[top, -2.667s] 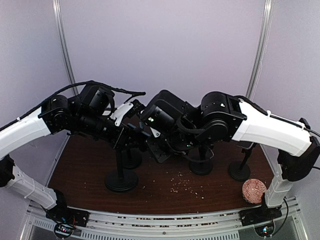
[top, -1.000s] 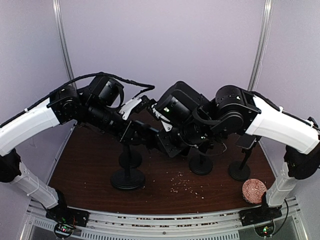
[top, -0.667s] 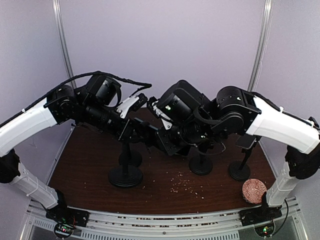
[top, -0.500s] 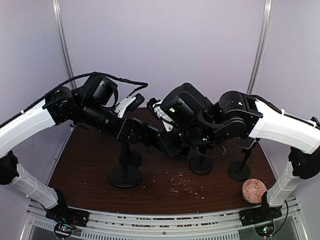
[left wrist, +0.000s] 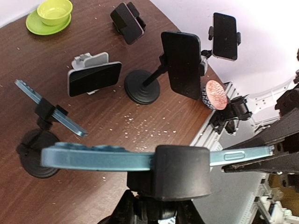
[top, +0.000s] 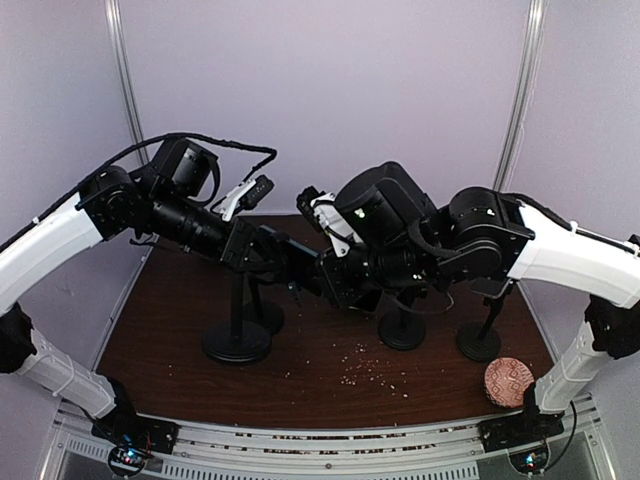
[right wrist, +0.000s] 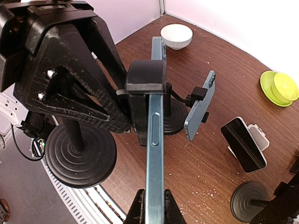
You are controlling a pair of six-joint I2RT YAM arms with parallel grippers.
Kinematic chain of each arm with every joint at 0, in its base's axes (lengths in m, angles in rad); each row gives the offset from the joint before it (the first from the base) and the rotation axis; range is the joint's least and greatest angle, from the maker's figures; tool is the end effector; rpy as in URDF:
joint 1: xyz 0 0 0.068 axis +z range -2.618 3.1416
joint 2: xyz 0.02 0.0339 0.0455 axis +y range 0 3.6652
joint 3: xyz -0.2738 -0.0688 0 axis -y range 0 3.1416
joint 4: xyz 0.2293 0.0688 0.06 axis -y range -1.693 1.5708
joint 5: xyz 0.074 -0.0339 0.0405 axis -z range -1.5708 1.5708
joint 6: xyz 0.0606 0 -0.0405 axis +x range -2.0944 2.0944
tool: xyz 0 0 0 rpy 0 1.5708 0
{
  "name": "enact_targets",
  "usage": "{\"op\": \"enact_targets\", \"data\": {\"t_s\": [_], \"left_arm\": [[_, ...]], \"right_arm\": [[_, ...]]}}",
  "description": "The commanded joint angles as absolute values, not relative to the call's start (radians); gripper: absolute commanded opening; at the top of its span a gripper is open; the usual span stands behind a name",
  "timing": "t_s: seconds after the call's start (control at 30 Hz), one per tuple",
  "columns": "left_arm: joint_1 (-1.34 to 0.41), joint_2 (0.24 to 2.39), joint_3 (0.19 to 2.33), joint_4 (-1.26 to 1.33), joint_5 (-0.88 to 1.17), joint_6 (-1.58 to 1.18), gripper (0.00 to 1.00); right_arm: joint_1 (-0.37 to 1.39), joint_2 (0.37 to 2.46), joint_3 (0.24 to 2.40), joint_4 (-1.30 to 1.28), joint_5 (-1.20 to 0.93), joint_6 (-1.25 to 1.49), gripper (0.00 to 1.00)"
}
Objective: Remove the phone from the phone stand
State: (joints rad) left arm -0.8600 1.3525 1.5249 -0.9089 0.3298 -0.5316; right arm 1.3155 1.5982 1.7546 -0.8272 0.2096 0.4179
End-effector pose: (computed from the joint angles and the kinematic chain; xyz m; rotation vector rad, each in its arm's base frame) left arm 0.1636 -0.2202 0.3910 0.5921 2.4429 -1.0323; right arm 0.1003 0.3346 0.3993 -0.8995 2.1392 0.6955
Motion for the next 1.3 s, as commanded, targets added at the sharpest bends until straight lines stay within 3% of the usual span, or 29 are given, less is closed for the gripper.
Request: {"op": "enact_targets", "data": {"t_s": [0.0,0.63,1.27], "left_arm": [[-0.869,1.400,1.620,-1.000,0.111,-0.442,0.00],[-0.931,1.351,1.613,-1.020,-0.126,-0.380,0.00],[-0.847,1.247,1.444,-0.829,0.095,-0.566,0.00]], "right_arm": [[1.332,1.589,1.875,-0.764,0.123,0.444,0.00],[1.330,1.580,1.833,-0.755,-0.075,0.408,0.00],[1.333,1.578,1.804,-0.745,-0.062,0.376,0.00]]}}
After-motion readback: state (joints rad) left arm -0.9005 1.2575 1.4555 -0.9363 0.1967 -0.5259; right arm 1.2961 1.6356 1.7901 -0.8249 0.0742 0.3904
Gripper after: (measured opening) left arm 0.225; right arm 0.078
